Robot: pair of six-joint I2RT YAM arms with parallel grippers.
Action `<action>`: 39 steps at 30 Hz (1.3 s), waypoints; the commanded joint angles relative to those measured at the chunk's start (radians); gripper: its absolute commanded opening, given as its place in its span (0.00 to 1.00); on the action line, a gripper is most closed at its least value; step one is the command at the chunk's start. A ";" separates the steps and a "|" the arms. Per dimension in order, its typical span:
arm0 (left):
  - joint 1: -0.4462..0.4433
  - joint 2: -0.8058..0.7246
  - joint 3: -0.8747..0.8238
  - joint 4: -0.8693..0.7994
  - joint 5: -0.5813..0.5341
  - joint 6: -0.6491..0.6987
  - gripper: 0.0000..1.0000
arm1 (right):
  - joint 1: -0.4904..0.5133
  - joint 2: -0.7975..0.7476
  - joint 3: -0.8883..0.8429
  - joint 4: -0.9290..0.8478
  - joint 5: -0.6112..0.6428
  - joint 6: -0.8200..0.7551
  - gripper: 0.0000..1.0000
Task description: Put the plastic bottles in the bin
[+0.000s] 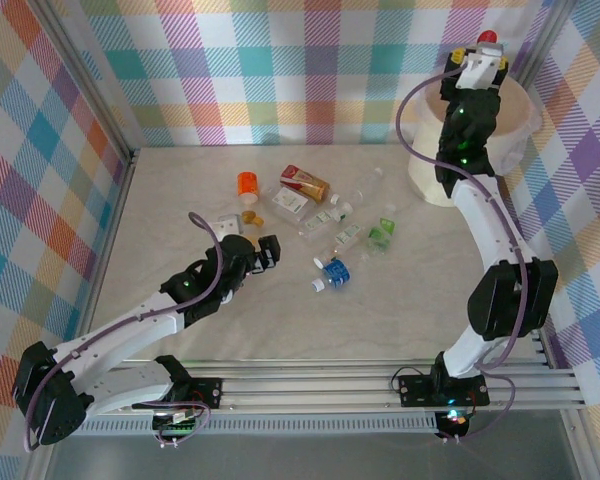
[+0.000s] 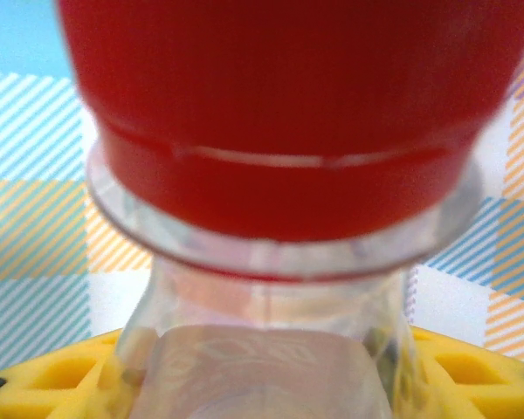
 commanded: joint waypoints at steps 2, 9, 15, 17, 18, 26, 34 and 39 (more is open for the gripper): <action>-0.003 -0.015 -0.020 0.008 -0.027 -0.027 1.00 | -0.040 0.015 0.018 -0.112 0.055 0.112 0.31; -0.002 -0.009 -0.020 0.006 -0.020 -0.027 1.00 | -0.098 0.086 0.083 -0.402 0.043 0.295 0.32; 0.000 0.002 -0.025 0.010 -0.015 -0.034 1.00 | -0.132 0.241 0.319 -0.701 -0.010 0.328 0.36; 0.002 0.009 -0.025 0.014 -0.010 -0.039 1.00 | -0.137 0.300 0.394 -0.756 -0.010 0.320 0.37; 0.003 0.012 -0.025 0.014 -0.005 -0.041 1.00 | -0.140 0.322 0.421 -0.767 -0.010 0.316 0.37; 0.006 0.035 -0.023 0.008 -0.009 -0.047 1.00 | -0.150 0.484 0.642 -0.777 0.004 0.234 0.41; 0.015 0.086 0.002 0.017 -0.005 -0.055 1.00 | -0.168 0.692 1.001 -1.000 -0.008 0.304 0.71; 0.019 0.120 0.027 -0.012 -0.008 -0.064 1.00 | -0.168 0.689 1.018 -1.029 -0.026 0.337 0.87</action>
